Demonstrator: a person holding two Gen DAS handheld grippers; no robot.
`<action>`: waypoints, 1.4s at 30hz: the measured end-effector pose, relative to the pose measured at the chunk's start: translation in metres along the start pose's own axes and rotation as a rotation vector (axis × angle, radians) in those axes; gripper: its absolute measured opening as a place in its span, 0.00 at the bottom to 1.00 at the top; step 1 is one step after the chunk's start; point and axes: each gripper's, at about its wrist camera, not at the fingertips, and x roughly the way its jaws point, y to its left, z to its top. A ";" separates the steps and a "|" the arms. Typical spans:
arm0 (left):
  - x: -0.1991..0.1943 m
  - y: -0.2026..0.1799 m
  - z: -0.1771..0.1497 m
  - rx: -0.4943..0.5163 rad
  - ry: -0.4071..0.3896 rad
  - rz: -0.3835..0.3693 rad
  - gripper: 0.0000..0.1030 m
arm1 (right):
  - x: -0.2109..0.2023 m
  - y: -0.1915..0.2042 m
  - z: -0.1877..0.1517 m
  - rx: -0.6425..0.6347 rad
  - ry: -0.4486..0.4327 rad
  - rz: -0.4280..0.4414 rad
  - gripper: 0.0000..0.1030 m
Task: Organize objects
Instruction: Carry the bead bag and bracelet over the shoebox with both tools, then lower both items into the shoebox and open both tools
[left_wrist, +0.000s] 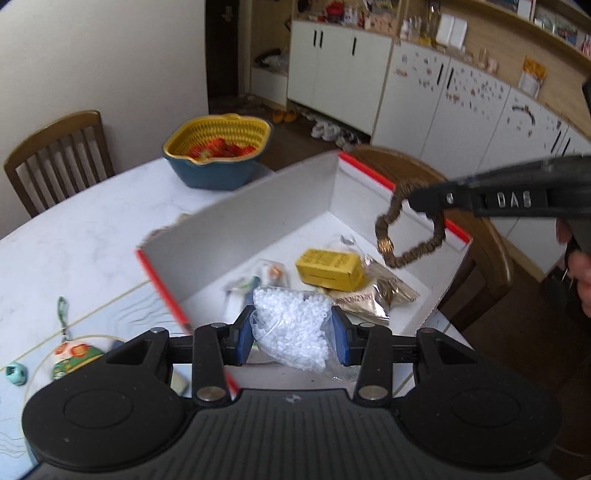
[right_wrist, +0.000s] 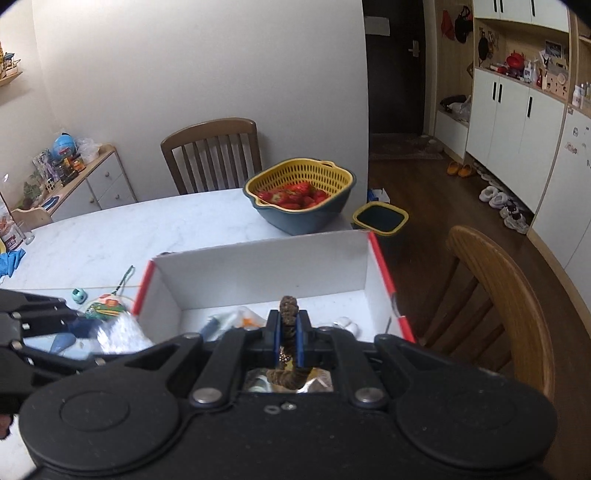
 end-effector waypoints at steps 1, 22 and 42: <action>0.007 -0.003 0.000 0.004 0.016 0.002 0.40 | 0.003 -0.004 0.000 -0.001 0.004 -0.003 0.06; 0.102 -0.028 0.037 0.049 0.125 0.053 0.41 | 0.084 -0.042 0.003 -0.061 0.129 0.015 0.07; 0.133 -0.021 0.041 0.048 0.237 0.020 0.50 | 0.086 -0.045 -0.033 -0.084 0.239 0.053 0.18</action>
